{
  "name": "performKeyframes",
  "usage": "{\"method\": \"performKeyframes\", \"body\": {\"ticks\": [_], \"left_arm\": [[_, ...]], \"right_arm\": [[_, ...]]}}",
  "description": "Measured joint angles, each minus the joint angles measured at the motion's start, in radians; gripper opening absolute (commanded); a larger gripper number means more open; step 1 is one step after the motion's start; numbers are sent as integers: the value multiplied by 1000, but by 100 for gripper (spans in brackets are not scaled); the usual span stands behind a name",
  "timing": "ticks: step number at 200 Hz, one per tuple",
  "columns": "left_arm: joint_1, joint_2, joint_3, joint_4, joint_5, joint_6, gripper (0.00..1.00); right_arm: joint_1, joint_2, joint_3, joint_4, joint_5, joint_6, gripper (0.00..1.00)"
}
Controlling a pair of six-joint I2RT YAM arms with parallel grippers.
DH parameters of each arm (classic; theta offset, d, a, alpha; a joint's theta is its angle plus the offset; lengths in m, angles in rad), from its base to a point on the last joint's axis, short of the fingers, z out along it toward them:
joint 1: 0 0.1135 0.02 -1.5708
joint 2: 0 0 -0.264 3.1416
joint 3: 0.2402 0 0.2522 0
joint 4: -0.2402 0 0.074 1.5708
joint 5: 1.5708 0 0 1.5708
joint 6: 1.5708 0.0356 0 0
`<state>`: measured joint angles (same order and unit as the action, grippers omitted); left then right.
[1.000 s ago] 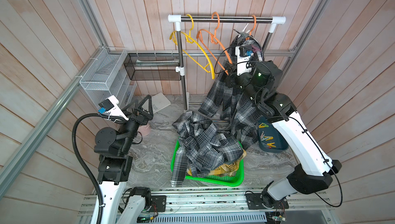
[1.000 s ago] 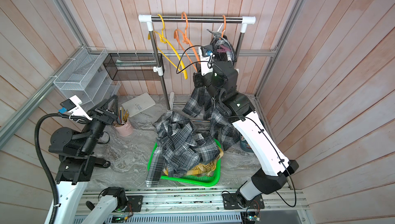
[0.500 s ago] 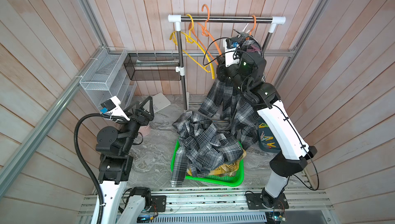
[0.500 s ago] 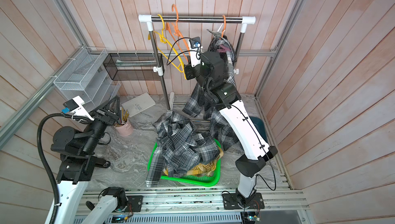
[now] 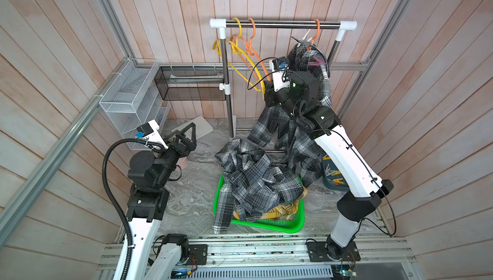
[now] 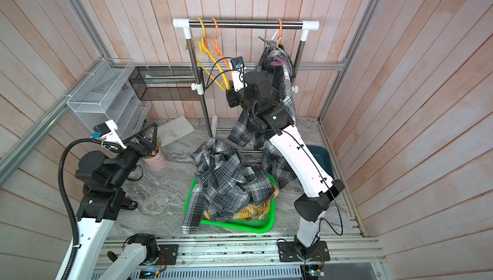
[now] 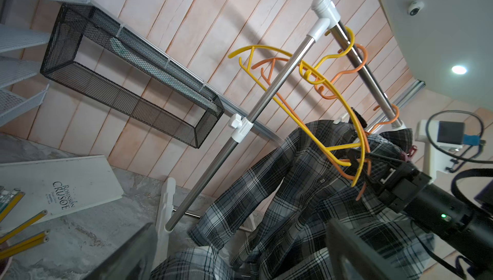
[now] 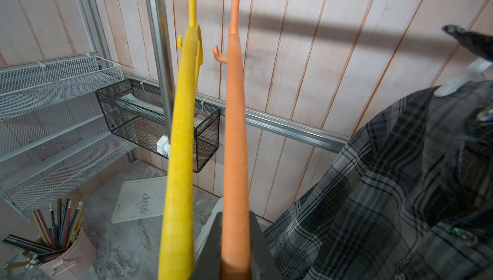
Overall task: Remove the clothespins securing long-sleeve shirts to the hanger
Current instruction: Place the hanger on the clothesline, then adjust the long-sleeve shirt at the bin.
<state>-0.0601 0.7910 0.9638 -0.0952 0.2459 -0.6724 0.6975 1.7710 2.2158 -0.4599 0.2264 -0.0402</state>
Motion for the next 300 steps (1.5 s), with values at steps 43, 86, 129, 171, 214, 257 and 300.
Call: {"method": "performKeyframes", "body": {"ticks": [43, 86, 129, 171, 214, 257, 300], "left_arm": [[0, 161, 1, -48, 126, -9, 100], [0, 315, -50, -77, 237, -21, 100], [0, 446, -139, -54, 303, -36, 100], [-37, 549, -155, -35, 316, -39, 99], [-88, 654, -150, 37, 326, -55, 83], [-108, 708, -142, 164, 383, -124, 25], [-122, 640, -142, 296, 449, -157, 0]], "right_arm": [[-1, -204, -332, 58, 8, 2, 62], [-5, -393, -615, 92, -8, 55, 75], [-6, -454, -785, 100, -67, 114, 76], [-6, -455, -867, 130, -122, 170, 77], [-6, -475, -914, 174, -161, 203, 77], [-6, -483, -928, 193, -175, 213, 77], [-6, -483, -935, 209, -199, 224, 76]]}}
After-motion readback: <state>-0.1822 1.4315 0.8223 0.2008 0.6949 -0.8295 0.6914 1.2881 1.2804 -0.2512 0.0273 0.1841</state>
